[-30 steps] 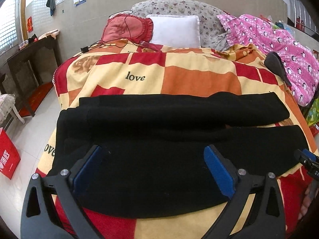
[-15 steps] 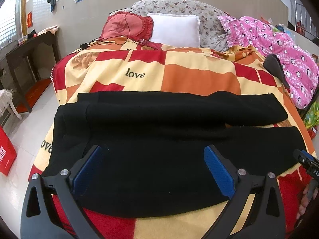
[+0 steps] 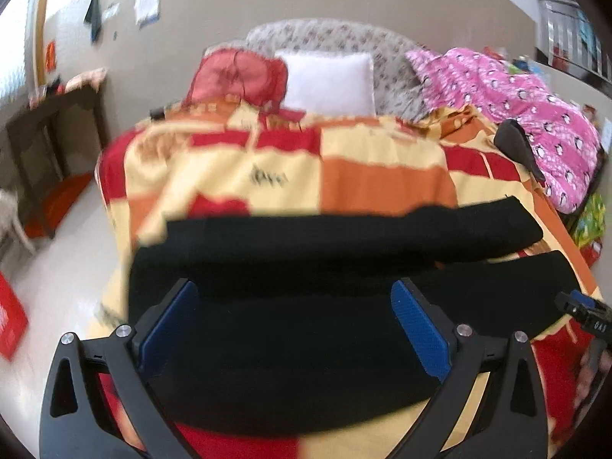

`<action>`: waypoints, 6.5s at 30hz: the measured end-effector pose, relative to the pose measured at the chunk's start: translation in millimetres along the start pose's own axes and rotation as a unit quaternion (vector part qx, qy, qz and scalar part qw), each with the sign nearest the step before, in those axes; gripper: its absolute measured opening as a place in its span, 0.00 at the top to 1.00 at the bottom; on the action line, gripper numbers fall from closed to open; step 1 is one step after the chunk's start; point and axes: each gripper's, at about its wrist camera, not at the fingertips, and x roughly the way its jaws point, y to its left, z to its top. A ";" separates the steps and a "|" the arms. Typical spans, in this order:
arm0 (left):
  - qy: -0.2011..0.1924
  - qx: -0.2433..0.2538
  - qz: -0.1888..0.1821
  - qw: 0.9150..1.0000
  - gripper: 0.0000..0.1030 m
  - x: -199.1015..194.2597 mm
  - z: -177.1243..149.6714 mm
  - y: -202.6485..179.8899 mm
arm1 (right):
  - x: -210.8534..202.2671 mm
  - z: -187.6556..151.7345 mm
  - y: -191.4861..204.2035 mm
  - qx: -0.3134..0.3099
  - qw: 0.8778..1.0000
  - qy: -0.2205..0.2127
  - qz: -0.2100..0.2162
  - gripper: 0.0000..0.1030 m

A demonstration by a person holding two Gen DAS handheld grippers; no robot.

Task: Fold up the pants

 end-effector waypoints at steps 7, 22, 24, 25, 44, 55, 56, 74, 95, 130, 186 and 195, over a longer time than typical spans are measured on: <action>-0.020 0.066 -0.031 0.997 0.00 48.5 61.1 101.5 | -0.2 -0.3 -2.3 0.004 1.000 -0.001 0.006 0.02; 0.120 0.117 -0.132 0.977 0.64 157.9 36.0 126.1 | 6.7 0.8 1.7 -0.003 1.000 0.014 -0.002 0.02; 0.123 0.104 -0.143 0.977 0.64 159.2 36.8 130.1 | 7.5 0.7 3.2 -0.005 1.000 0.015 -0.004 0.02; 0.122 0.101 -0.147 0.976 0.64 156.1 35.5 131.1 | 8.0 0.8 3.9 -0.007 1.000 0.016 -0.004 0.02; 0.018 0.127 -0.022 0.991 0.96 75.5 78.3 109.6 | -24.7 50.6 -11.9 -0.017 0.999 -0.049 0.001 0.05; 0.018 0.000 0.031 0.999 1.00 90.2 97.2 123.1 | 65.6 215.9 -63.8 0.032 0.994 0.084 0.057 0.21; 0.027 -0.014 0.016 0.999 1.00 91.5 93.5 126.1 | 79.8 217.2 -65.9 0.025 0.994 0.098 0.044 0.28; 0.064 -0.043 -0.037 0.996 0.50 100.4 69.9 165.6 | 175.8 206.8 -64.7 -0.017 0.982 0.175 0.063 0.94; 0.147 0.089 -0.110 0.979 0.96 136.2 36.2 130.9 | 125.4 200.5 -57.3 -0.030 0.991 0.104 0.073 0.95; -0.005 -0.245 -0.155 0.957 0.37 -54.2 -79.3 163.2 | -66.8 19.6 -96.3 -0.043 0.993 -0.006 0.106 0.52; 0.050 -0.486 -0.310 0.815 0.34 -11.8 -123.1 143.2 | 7.4 -5.3 -144.2 0.238 0.949 0.048 0.202 0.94; 0.032 -0.488 -0.275 0.828 0.36 3.3 -118.7 142.2 | 7.0 -5.9 -143.5 0.239 0.950 0.044 0.198 0.93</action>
